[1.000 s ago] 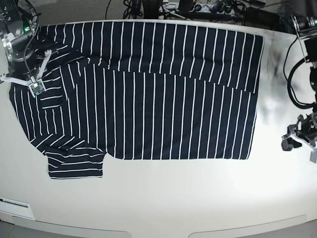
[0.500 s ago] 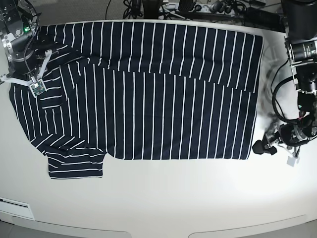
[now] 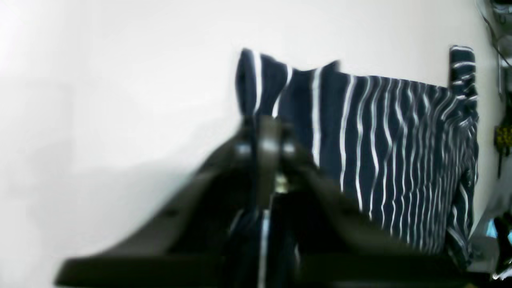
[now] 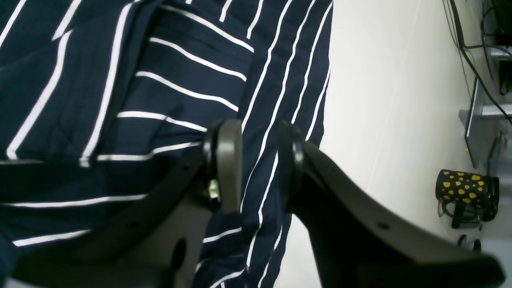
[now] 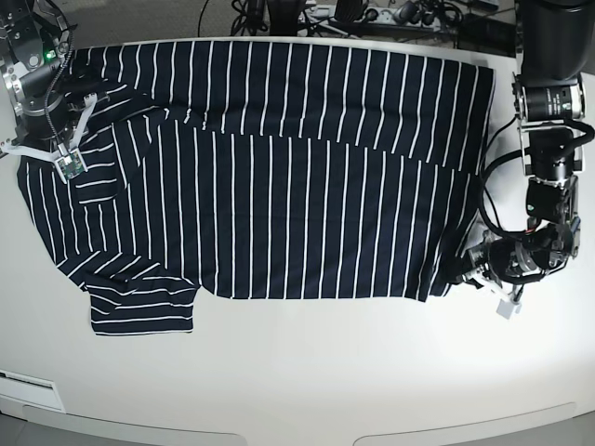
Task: Fold the T-shirt properly
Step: 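Move both grippers to the shirt's hem edge and grasp it, then lift the hem with both grippers and fold it over toward the collar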
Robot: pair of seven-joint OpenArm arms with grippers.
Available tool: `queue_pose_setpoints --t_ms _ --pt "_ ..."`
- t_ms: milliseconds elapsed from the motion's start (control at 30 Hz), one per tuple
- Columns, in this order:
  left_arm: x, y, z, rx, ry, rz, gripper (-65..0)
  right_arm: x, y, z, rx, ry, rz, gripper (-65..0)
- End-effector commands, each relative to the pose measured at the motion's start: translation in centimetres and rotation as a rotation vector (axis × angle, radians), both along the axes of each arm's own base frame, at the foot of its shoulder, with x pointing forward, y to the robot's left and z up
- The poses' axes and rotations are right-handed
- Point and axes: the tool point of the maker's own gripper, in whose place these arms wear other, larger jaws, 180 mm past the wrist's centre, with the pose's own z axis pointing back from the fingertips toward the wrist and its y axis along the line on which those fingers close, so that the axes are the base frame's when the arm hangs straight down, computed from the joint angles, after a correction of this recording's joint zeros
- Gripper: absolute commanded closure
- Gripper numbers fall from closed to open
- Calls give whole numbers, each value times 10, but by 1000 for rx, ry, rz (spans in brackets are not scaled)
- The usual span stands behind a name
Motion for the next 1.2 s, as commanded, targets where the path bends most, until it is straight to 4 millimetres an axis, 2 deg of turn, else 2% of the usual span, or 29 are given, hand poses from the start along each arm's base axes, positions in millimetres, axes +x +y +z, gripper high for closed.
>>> queue_pose_setpoints --t_ms 0,100,267,367,500,667,767,900,1033,1167 --pt "0 16 2 77 30 0 0 14 -1 17 -19 -74 18 -183" --pt "-2 23 0 117 40 -6 0 34 -3 36 -14 -159 -1 -183" --pt "-5 40 2 151 48 6 0 82 -6 86 14 -384 -34 -188" --pt "-6 45 4 157 45 14 0 112 -7 94 109 -433 -41 -200" --pt "-6 47 4 160 47 15 0 158 -13 78 284 -398 -77 -200" --pt "-6 47 4 160 46 15 0 206 -31 38 519 -272 -170 -202" --pt "-6 48 4 161 46 14 0 223 -36 10 658 -158 -199 -261" --pt "-7 46 4 162 37 -5 0 231 -58 -15 773 -64 -297 -305" --pt "-7 46 4 161 37 -5 0 224 -87 -25 822 -41 -404 -305" --pt "-7 46 5 161 36 -4 0 213 -90 -32 833 11 -412 -305"
